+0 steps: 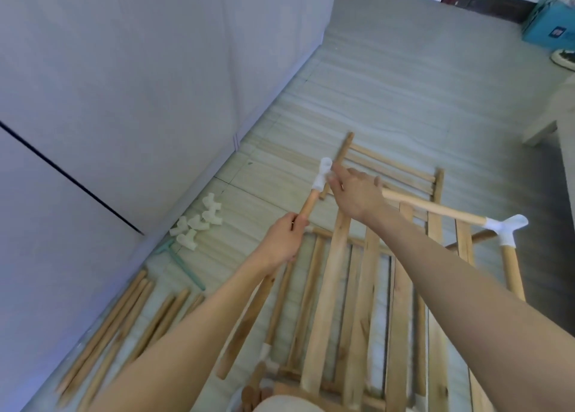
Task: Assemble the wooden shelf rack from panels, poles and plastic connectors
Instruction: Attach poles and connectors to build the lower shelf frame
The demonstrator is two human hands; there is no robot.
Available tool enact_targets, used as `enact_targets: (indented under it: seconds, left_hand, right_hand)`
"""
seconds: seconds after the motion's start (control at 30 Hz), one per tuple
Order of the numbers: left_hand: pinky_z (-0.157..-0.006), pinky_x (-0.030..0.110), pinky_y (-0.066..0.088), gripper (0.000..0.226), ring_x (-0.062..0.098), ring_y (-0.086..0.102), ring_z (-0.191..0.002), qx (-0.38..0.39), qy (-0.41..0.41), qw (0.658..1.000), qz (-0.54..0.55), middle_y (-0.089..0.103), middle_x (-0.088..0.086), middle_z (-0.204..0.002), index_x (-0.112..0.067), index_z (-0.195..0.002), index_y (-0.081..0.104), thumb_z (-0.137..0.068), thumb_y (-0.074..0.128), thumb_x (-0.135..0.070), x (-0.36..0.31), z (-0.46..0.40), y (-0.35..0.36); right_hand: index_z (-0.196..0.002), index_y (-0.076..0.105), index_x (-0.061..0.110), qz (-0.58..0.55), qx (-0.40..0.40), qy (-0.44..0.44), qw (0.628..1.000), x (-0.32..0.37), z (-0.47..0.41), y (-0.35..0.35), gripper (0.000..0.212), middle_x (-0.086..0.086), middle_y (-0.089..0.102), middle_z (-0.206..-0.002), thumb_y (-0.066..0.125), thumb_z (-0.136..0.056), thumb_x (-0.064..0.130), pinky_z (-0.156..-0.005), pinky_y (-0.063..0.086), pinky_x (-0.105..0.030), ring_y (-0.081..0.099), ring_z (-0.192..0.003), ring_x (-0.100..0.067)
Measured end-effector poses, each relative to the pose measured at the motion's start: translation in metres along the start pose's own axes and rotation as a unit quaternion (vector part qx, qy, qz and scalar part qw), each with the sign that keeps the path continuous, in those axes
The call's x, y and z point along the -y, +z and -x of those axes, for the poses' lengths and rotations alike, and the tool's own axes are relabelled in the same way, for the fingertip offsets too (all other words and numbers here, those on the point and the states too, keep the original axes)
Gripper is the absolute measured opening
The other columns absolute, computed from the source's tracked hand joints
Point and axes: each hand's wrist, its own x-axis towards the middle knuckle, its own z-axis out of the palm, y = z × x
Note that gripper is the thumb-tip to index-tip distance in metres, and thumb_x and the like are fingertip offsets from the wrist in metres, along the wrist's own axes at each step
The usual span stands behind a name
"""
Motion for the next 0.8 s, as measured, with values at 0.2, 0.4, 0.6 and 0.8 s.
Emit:
enact_targets:
  seconds: [0.2,0.4,0.6,0.8]
  left_hand:
    - [-0.040,0.020,0.030,0.028,0.007,0.033,-0.039,-0.015,0.008,0.997,0.073,0.039,-0.001,-0.061,-0.014,-0.103,0.051,-0.102,0.031,-0.032,0.005,0.001,0.006]
    - [-0.039,0.020,0.029,0.025,0.007,0.032,-0.040,-0.001,0.009,0.993,0.117,0.040,0.000,-0.062,-0.016,-0.099,0.054,-0.102,0.033,-0.031,0.005,0.003,0.005]
    - [-0.039,0.020,0.031,0.025,0.007,0.033,-0.041,0.008,-0.005,0.992,0.122,0.042,0.001,-0.064,-0.016,-0.099,0.055,-0.102,0.034,-0.030,0.004,0.003,0.001]
    - [-0.039,0.020,0.030,0.026,0.007,0.032,-0.040,0.004,-0.012,0.990,0.138,0.042,0.000,-0.064,-0.018,-0.097,0.056,-0.101,0.035,-0.031,0.004,0.005,0.004]
  right_hand:
    - [-0.138,0.037,0.031,-0.015,-0.015,-0.011,1.000,-0.007,-0.005,0.005,0.041,-0.006,0.050,-0.130,0.021,-0.102,0.039,-0.094,0.027,-0.045,0.042,-0.122,-0.029]
    - [-0.140,0.036,0.033,-0.027,-0.007,-0.016,0.999,-0.009,-0.003,0.003,0.041,-0.003,0.050,-0.131,0.023,-0.101,0.037,-0.096,0.026,-0.045,0.042,-0.123,-0.028]
    - [-0.141,0.032,0.032,-0.013,-0.012,-0.021,1.000,-0.009,-0.002,0.006,0.041,-0.002,0.048,-0.133,0.025,-0.102,0.030,-0.097,0.025,-0.044,0.042,-0.122,-0.027]
    - [-0.142,0.031,0.033,-0.008,-0.017,-0.027,0.999,-0.011,-0.001,0.008,0.041,-0.001,0.049,-0.132,0.023,-0.102,0.027,-0.092,0.025,-0.042,0.043,-0.120,-0.026]
